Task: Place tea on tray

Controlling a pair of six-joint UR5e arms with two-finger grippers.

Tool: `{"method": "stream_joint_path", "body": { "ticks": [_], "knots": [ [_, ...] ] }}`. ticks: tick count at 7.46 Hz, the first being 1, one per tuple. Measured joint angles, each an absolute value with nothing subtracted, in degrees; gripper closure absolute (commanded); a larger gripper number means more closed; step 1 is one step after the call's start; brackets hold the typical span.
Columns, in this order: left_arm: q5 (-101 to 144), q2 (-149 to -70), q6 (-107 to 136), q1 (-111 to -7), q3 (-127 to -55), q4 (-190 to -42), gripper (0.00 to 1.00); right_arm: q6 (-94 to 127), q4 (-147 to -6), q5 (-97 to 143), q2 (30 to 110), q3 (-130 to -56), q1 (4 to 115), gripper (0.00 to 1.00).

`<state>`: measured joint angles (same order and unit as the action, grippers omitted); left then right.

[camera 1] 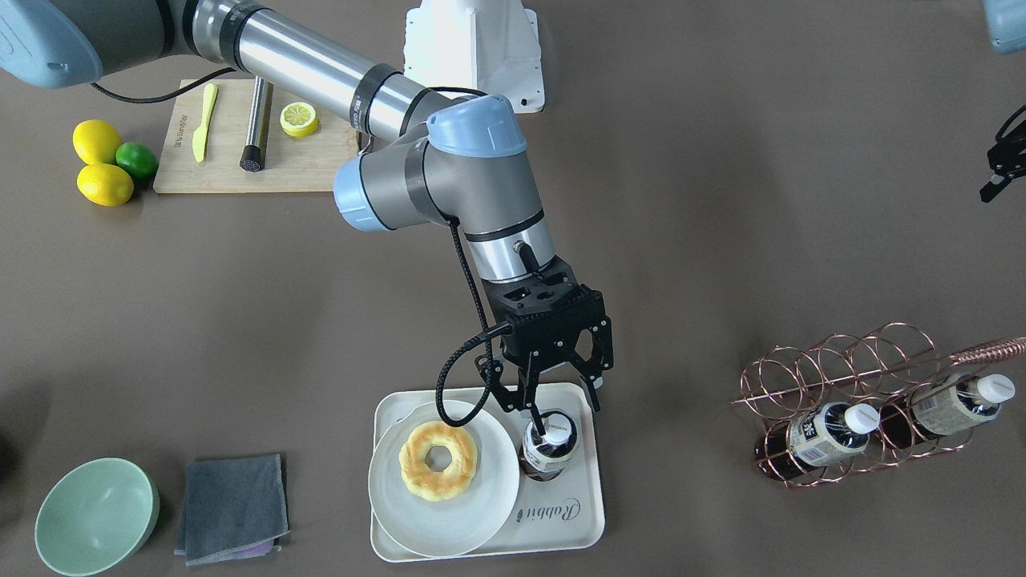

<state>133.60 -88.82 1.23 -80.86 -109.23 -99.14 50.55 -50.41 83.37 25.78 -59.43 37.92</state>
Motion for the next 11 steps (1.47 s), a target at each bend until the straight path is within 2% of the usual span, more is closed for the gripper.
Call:
{"method": "stream_joint_path", "body": {
  "ticks": [2, 3, 6, 8, 9, 11],
  "knots": [
    [133.7, -88.6, 1.2, -81.1, -109.7, -99.1, 0.0, 55.5, -50.7, 86.4, 27.7, -63.0, 40.0, 0.0],
    [134.3, -88.5, 1.2, -81.3, -109.8, -99.1, 0.0, 57.3, -51.7, 90.5, 31.6, -67.2, 41.7, 0.0],
    [138.5, -86.3, 1.1, -83.3, -109.5, -97.7, 0.0, 58.7, -59.8, 108.1, 53.0, -86.2, 50.8, 0.0],
    [138.4, -85.2, 0.8, -85.1, -109.1, -91.5, 0.0, 55.7, -65.1, 118.5, 68.6, -97.2, 58.5, 0.0],
    [137.9, -83.9, 0.4, -86.2, -109.2, -88.7, 0.0, 51.6, -66.0, 122.4, 76.1, -100.7, 62.2, 0.0],
    [132.1, -80.0, -4.6, -88.6, -109.1, -87.1, 0.0, 38.6, -66.5, 129.7, 89.3, -102.5, 70.0, 0.0]
  ]
}}
